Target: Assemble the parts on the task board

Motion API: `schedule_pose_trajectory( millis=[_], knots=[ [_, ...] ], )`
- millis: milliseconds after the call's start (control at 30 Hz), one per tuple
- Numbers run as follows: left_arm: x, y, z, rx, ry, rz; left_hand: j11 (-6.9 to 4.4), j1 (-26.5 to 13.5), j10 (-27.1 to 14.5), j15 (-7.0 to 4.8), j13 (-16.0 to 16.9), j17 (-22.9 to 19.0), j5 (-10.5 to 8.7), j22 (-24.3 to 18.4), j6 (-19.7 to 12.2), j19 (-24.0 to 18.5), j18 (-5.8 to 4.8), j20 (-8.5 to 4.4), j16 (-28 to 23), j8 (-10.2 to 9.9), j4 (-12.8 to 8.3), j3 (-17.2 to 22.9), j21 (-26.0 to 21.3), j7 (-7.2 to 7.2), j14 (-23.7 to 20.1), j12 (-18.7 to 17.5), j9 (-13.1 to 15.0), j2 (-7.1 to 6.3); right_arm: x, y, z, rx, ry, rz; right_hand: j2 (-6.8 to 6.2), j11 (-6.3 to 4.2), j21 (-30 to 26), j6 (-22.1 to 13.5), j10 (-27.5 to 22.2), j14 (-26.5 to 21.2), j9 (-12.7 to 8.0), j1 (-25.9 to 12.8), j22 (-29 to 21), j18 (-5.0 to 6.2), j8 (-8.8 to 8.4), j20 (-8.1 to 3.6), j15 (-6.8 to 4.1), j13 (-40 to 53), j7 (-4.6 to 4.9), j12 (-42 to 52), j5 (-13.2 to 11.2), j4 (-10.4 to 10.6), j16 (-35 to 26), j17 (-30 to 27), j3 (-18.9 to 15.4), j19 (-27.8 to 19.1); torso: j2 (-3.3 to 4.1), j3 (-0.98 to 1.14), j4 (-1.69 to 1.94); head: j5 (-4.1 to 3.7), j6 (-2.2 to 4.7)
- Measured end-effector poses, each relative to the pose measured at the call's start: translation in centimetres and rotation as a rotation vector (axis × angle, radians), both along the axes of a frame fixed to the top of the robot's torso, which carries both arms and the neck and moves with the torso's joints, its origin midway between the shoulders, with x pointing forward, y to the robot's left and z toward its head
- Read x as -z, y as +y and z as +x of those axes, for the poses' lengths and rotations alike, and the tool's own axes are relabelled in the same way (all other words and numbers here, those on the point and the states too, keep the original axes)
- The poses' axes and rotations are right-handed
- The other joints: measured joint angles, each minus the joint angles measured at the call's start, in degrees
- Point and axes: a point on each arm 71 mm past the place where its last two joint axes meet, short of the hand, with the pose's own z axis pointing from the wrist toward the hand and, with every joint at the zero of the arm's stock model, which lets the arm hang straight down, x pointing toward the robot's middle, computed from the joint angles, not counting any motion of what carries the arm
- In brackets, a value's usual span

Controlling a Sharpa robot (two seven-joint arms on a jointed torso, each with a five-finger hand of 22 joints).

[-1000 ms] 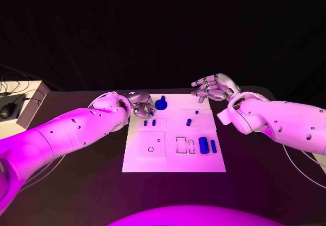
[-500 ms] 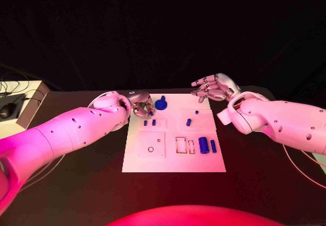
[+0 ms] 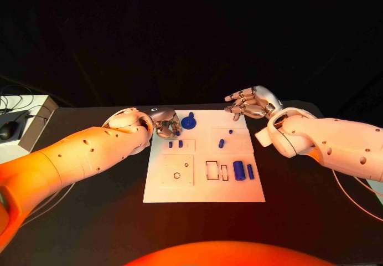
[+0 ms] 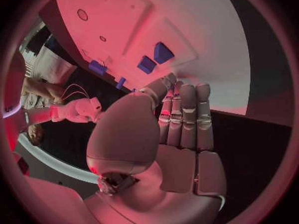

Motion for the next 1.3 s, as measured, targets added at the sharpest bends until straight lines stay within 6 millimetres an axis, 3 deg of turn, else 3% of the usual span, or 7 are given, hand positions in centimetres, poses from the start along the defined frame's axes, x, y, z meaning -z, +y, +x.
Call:
schedule_pose_trajectory(
  millis=[133, 767, 900, 1100, 1300],
  knots=[
    [0.2, 0.1, -0.1, -0.001, 0.009, 0.005, 0.51, 0.1, -1.1, 0.05, 0.0, 0.0, 0.00, -0.1, -1.2, -0.2, 0.00, 0.14, 0.0, -0.1, 0.5, 0.6, -0.1, -0.20, -0.3, 0.0, -0.1, -0.39, 0.0, 0.0, 0.0, 0.001, 0.000, 0.000, 0.00, 0.01, 0.0, 0.0, 0.0, 0.0, 0.0, 0.0, 0.0, 0.01, 0.00, 0.00, 0.00, 0.0, 0.00, 0.0, 0.0, 0.0, 0.0, 0.0, 0.0, 0.0, -0.01, 0.01, 0.03, -0.01, 0.01],
    [0.3, 0.3, 0.0, -0.010, 0.025, 0.016, 0.93, 0.1, -2.7, 0.70, 0.0, -0.3, 0.00, -0.1, -2.8, -0.4, -0.01, 0.41, 0.1, -0.1, 0.7, 1.1, -0.3, -0.88, -1.1, 0.2, -0.2, -1.21, 0.0, 0.0, 0.0, 0.000, -0.001, 0.000, 0.00, 0.09, 0.0, -0.1, 0.1, 0.0, 0.0, 0.0, 0.0, 0.00, 0.00, 0.00, 0.00, 0.0, -0.11, 0.0, 0.0, 0.0, 0.0, 0.0, 0.0, 0.0, -0.04, -0.05, 0.02, 0.12, 0.09],
    [0.3, 0.5, 0.0, -0.014, 0.025, 0.017, 1.02, 0.4, -2.8, 0.70, 0.0, -0.4, 0.00, -0.1, -5.0, -0.2, 0.00, 0.62, 0.2, -0.1, 0.9, 1.2, -0.6, -1.47, -1.1, 0.2, -0.2, -1.47, 0.0, 0.0, 0.0, 0.001, -0.001, 0.000, 0.00, 0.09, 0.0, -0.1, 0.1, 0.0, 0.0, 0.0, 0.0, 0.00, 0.00, 0.00, 0.00, 0.0, -0.12, 0.0, 0.0, 0.0, 0.0, 0.0, 0.0, 0.0, -0.01, -0.05, 0.01, 0.12, 0.15],
    [0.3, 0.7, 0.0, -0.019, 0.022, 0.017, 2.04, 0.6, -5.3, 1.44, 0.0, -1.1, 0.00, -0.3, -10.4, -0.4, 0.00, 0.82, 0.2, -0.1, 1.0, 1.1, -1.0, -2.44, -2.3, 0.5, -0.4, -2.21, 0.0, 0.0, 0.0, 0.001, -0.001, 0.000, 0.00, 0.09, 0.0, -0.1, 0.1, 0.0, 0.0, 0.0, 0.0, 0.00, 0.00, 0.00, 0.00, 0.0, -0.13, 0.0, 0.0, 0.0, 0.0, 0.0, 0.0, 0.0, 0.01, -0.05, -0.02, 0.10, 0.19],
    [0.4, 1.0, 0.2, -0.029, 0.019, 0.019, 2.38, 0.7, -6.4, 1.55, 0.0, -1.6, 0.00, -0.3, -11.9, -0.6, 0.71, 1.03, 0.2, -0.1, 1.3, 0.8, -1.2, -2.56, -2.8, 0.5, -0.4, -2.34, 0.0, -0.1, 0.0, 0.003, -0.001, -0.001, 0.00, 0.09, 0.0, -0.1, 0.1, 0.0, 0.0, 0.0, 0.1, 0.01, 0.00, 0.00, 0.00, 0.0, -0.14, 0.0, 0.0, 0.0, 0.0, 0.0, 0.0, 0.0, 0.00, -0.04, -0.01, 0.03, 0.19]
  ],
)
